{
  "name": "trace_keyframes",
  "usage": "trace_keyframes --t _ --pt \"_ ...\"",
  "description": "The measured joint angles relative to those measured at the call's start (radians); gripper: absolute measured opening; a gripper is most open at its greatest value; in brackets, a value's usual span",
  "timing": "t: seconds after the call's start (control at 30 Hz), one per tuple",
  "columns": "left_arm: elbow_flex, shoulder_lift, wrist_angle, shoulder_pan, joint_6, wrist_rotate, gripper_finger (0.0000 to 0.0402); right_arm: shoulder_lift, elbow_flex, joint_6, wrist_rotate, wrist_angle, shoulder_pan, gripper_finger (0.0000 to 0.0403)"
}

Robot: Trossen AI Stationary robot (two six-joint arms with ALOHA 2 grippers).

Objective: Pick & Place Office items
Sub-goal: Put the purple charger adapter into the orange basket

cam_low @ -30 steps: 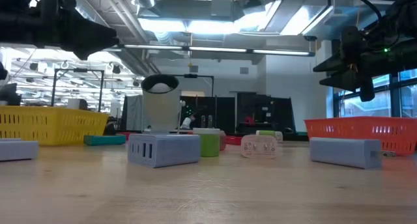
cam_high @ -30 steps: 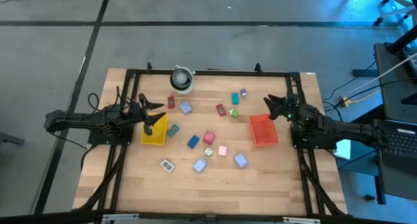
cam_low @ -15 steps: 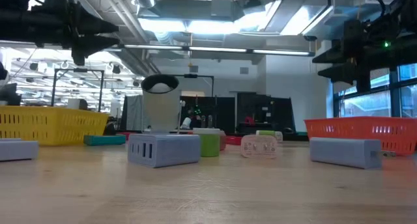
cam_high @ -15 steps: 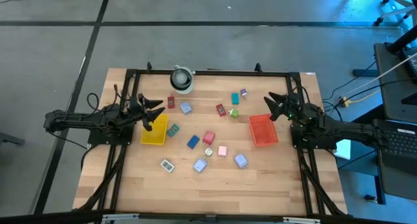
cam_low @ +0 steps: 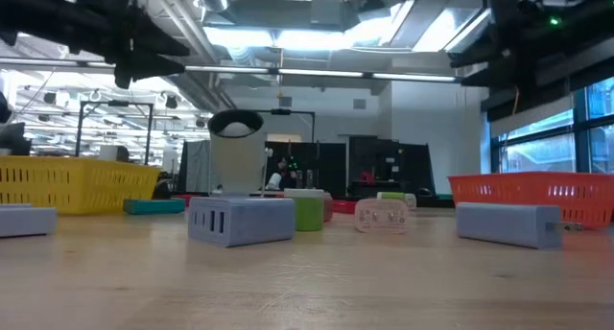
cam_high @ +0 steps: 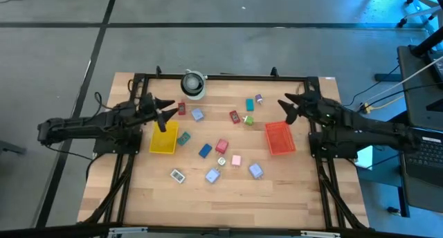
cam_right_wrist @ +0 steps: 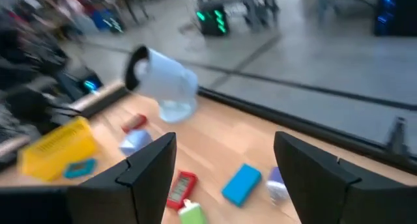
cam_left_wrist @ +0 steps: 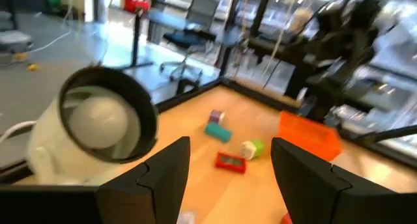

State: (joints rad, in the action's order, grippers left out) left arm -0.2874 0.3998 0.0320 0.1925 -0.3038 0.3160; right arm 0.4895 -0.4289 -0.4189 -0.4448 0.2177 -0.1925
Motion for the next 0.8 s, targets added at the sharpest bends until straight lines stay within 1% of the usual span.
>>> trace_keyframes --t 0.17,0.23,0.37,0.5,0.67,0.8 --pt "-0.022 0.097 0.004 0.040 -0.007 0.004 0.0211 0.230 -0.148 -0.098 -0.107 0.161 0.000 0.0262" --pt "-0.022 0.122 0.001 0.061 -0.013 0.006 0.0211 0.322 -0.199 -0.129 -0.117 0.225 -0.007 0.0262" --pt "-0.023 0.141 -0.006 0.100 0.001 -0.012 0.0210 0.481 -0.308 -0.177 -0.067 0.306 -0.039 0.0262" --pt "-0.023 0.139 -0.006 0.132 0.010 -0.063 0.0210 0.606 -0.398 -0.203 -0.041 0.387 -0.074 0.0262" --pt "-0.023 0.137 -0.008 0.158 0.030 -0.105 0.0211 0.722 -0.459 -0.197 0.066 0.395 -0.131 0.0262" --pt "-0.023 0.137 -0.009 0.178 0.042 -0.109 0.0211 0.812 -0.489 -0.178 0.107 0.396 -0.178 0.0262"
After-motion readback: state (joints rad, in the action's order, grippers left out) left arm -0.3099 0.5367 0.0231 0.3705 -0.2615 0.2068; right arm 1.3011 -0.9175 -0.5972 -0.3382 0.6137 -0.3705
